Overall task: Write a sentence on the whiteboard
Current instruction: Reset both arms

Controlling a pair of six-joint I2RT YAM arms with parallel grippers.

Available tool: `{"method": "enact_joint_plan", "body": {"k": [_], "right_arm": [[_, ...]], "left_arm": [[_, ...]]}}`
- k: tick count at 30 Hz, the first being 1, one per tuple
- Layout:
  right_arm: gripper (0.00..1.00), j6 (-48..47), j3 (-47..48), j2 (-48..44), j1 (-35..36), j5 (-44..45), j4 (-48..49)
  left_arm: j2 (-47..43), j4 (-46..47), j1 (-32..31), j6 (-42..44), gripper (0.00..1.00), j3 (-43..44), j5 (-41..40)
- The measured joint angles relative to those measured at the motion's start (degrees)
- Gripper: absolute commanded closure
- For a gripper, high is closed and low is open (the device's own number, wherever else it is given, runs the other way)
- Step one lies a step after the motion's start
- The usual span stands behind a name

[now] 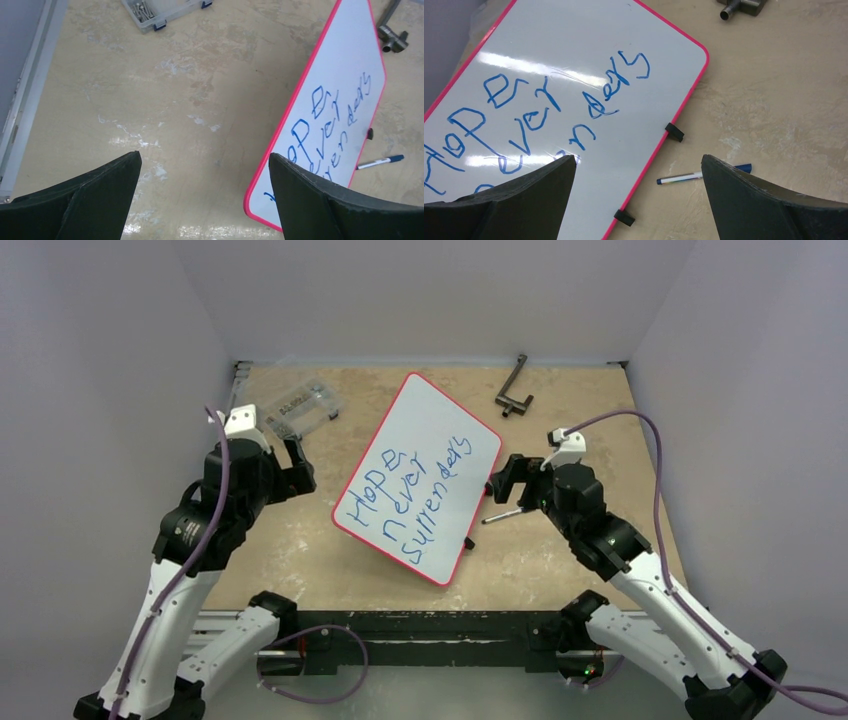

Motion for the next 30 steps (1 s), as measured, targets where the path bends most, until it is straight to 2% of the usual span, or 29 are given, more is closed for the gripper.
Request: {"method": "enact_joint_plan", "body": {"k": [6,13,18,26,30], "right_arm": [[0.01,-2.19,-2.6,-0.7,0.0,-0.7,5.57],[0.01,-3.78,-4.57,-0.92,0.0,-0.94,9.94],[0.01,-4.11,-5.73,-1.73,0.0,-1.55,12.15],[0.01,-3.91,-7.26,-2.91,0.0,-1.86,13.53],[0.01,-2.97,-7.19,-2.86,0.0,-0.87,12.96]], "left_arm": [[-0.28,6.21,1.66,4.74,0.0,-7.63,-4.13],[1.73,19.52,9.09,12.07,0.0,-16.22,-4.55],[3.21,31.1,12.81,15.19,0.0,-25.29,-2.32],[9.86,48.46,16.72,19.65,0.02,-32.76,2.71],[10.03,53.53,17.4,21.09,0.02,-35.23,3.82]]}}
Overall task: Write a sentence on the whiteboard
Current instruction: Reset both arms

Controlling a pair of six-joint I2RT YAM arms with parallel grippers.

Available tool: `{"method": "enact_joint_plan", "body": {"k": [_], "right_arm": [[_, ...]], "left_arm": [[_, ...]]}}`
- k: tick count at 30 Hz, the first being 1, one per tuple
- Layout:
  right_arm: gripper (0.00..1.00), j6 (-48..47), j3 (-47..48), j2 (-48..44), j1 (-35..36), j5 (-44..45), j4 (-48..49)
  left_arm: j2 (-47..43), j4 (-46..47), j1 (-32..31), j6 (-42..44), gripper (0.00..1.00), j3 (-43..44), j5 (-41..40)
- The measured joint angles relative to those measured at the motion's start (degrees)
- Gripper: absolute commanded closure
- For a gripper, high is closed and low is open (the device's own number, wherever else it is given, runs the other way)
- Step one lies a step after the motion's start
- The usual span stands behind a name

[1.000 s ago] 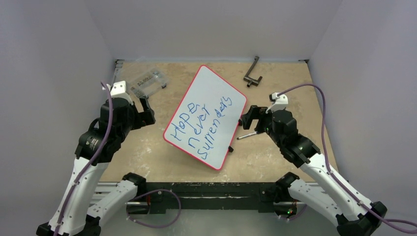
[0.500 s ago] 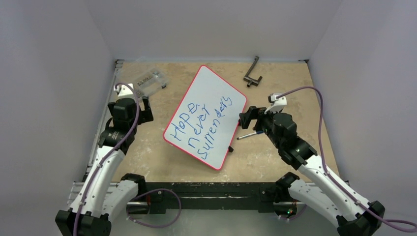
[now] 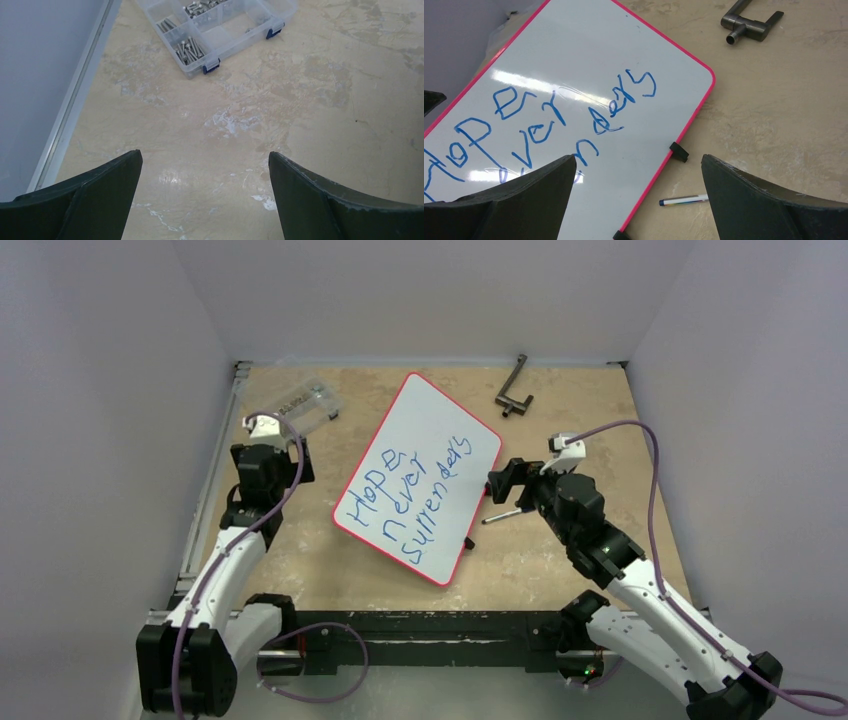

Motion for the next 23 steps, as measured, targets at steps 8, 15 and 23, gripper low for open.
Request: {"method": "enact_joint_plan", "body": {"k": [8,15,23], "right_arm": [[0.01,1.42,0.11,-0.52,0.0,2.01,-1.49],[0.01,2.62,0.09,-1.05,0.0,2.03,-0.42],[0.01,3.37,0.09,-0.68,0.0,2.47,-0.13]], "left_arm": [[-4.94,7.34,0.22,0.92,0.02,-1.6,0.46],[-4.72,9.25,0.26,0.87,0.02,-1.6,1.38],[-4.72,9.2,0.26,0.79,0.02,-1.6,1.55]]}}
